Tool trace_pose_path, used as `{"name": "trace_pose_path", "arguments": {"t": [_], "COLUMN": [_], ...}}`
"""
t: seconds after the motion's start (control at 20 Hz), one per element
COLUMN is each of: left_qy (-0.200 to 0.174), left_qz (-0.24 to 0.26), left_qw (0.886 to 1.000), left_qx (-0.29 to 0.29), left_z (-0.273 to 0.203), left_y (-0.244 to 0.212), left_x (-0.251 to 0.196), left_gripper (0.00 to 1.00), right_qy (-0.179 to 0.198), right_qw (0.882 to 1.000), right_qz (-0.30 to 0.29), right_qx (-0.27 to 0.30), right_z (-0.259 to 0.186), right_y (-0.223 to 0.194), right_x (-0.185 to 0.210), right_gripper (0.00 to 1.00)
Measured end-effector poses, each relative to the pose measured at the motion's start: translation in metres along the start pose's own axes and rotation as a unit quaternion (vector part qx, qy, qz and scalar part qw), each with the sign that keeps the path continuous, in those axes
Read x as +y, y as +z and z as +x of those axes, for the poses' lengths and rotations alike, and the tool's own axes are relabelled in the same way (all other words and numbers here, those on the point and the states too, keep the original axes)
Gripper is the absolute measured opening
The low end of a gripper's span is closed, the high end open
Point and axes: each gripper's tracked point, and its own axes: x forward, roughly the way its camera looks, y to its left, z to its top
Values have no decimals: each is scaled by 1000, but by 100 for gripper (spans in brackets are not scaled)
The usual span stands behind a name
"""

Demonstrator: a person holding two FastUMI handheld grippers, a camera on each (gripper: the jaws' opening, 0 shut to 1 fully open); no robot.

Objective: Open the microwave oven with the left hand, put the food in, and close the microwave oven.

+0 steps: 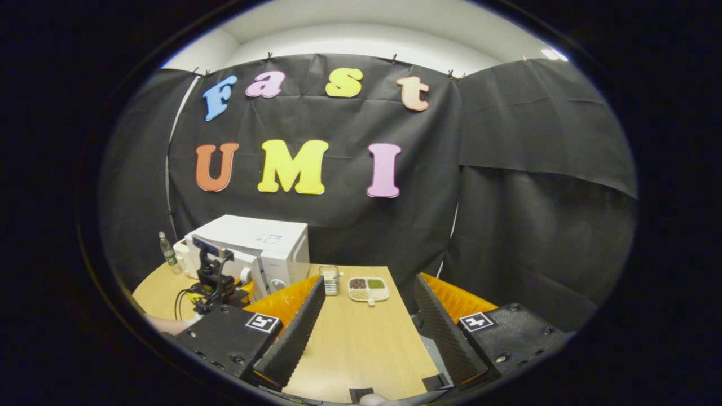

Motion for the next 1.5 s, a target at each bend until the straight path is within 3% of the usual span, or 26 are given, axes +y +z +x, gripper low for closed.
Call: {"name": "trace_pose_path", "arguments": {"t": [0.05, 0.3, 0.35, 0.4, 0.45, 0.5, 0.55, 0.65, 0.7, 0.75, 0.8, 1.1, 1.15, 1.2, 1.5], "left_qy": [-5, -7, 3, 15, 25, 35, 41, 28, 25, 27, 31, 48, 53, 58, 96], "left_qz": [-2, 17, 20, 24, 28, 29, 24, -2, -9, -4, 3, 10, 15, 19, 25], "left_qw": [1000, 1000, 999, 999, 999, 999, 999, 999, 999, 999, 999, 998, 998, 997, 994], "left_qx": [3, 21, 25, 25, 23, 20, 18, 23, 32, 30, 28, 36, 38, 38, 50], "left_z": [-14, -61, -72, -79, -83, -87, -90, -93, -100, -106, -113, -160, -169, -177, -225], "left_y": [-3, -17, -17, -16, -17, -15, -13, -15, -17, -16, -15, -23, -24, -25, -36], "left_x": [3, 22, 30, 37, 44, 52, 62, 64, 68, 70, 75, 109, 118, 127, 192], "left_gripper": [10, 12, 19, 22, 37, 47, 71, 88, 97, 97, 97, 97, 97, 97, 97], "right_qy": [7, 39, 37, 41, 42, 47, 49, 55, 58, 60, 62, 87, 91, 95, 108], "right_qw": [1000, 999, 999, 999, 999, 999, 999, 998, 998, 998, 998, 996, 996, 995, 994], "right_qz": [1, 12, 11, 11, 10, 8, 8, 11, 11, 11, 10, 17, 18, 17, 13], "right_qx": [0, 3, 7, 3, 1, 0, 0, -1, 0, -1, -2, 0, 0, 0, 4], "right_z": [1, 4, 3, 3, 1, -2, -3, -7, -8, -10, -12, -25, -27, -30, -47], "right_y": [0, -3, -6, -6, -4, -4, -6, -5, -6, -6, -6, -13, -15, -16, -35], "right_x": [5, 39, 41, 46, 52, 56, 59, 66, 68, 71, 74, 102, 108, 115, 148], "right_gripper": [100, 100, 100, 91, 91, 100, 100, 100, 91, 91, 100, 100, 91, 100, 100]}}
